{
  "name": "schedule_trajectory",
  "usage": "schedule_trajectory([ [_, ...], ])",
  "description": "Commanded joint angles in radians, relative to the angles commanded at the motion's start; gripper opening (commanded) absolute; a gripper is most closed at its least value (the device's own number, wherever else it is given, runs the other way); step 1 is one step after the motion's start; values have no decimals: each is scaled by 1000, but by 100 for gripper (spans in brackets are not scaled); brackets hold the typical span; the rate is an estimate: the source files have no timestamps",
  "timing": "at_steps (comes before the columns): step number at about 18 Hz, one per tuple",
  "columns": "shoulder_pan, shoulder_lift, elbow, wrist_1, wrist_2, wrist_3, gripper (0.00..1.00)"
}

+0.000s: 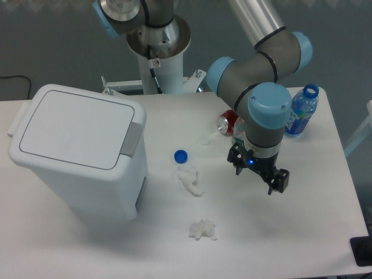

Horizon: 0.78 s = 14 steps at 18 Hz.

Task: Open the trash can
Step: 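Raise the gripper and move it toward the white trash can lid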

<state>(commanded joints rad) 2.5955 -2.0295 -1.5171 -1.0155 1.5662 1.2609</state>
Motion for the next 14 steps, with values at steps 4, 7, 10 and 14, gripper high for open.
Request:
schedule_trajectory([
  [4, -2, 0, -3, 0, 0, -5, 100],
  [7, -2, -2, -11, 6, 8, -5, 100],
  [10, -6, 5, -34, 12, 35, -29, 100],
  [14, -9, 23, -49, 32, 20, -102, 100],
])
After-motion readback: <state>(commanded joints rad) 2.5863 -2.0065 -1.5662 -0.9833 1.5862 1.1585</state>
